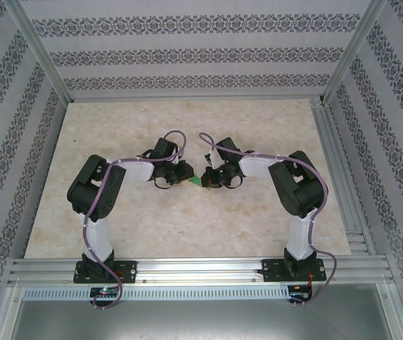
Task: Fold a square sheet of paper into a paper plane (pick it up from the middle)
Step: Fold the wing for the fifth time at the center of the table.
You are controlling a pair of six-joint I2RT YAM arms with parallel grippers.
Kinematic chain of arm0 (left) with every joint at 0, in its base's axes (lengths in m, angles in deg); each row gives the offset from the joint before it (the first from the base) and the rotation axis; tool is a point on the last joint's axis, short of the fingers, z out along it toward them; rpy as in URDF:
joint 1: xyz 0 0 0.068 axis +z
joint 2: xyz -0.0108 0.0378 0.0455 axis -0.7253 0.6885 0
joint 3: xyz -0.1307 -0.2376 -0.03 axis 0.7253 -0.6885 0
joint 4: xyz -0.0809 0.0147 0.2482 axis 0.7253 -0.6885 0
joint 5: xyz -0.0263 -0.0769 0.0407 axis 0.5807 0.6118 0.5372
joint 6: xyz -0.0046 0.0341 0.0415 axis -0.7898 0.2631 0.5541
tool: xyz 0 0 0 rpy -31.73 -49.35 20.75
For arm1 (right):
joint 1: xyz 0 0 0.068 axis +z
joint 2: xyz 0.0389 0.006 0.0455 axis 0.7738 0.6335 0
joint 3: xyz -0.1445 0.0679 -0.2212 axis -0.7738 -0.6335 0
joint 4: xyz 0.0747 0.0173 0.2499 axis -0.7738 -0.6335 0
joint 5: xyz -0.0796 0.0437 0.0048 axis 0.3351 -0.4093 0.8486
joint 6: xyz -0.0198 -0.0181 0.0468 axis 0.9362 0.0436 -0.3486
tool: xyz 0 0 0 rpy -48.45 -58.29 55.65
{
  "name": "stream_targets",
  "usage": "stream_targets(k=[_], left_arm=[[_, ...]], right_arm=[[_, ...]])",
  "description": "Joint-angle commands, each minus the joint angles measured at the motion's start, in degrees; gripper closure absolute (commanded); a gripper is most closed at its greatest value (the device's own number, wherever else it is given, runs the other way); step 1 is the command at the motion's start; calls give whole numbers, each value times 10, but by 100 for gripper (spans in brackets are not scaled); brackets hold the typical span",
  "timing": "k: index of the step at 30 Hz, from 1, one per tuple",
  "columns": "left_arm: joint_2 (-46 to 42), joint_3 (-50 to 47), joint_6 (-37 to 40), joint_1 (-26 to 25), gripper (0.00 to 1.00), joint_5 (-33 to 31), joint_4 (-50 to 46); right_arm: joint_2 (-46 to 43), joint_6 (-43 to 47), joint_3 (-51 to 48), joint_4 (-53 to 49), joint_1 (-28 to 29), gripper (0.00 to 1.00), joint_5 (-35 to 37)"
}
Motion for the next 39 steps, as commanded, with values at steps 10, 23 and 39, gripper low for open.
stream_targets(k=[10,23,39], left_arm=[[-59,-58,-11,-28,74,14,76],[-16,-42,-29,-43,80,20,91],[-3,-14,-3,-30,83,-49,25]], right_arm=[[26,-9,-13,-18,-7,97,37],[32,-19,-16,-18,-11,98,41],[39,-5,-18,-51,-11,99,69]])
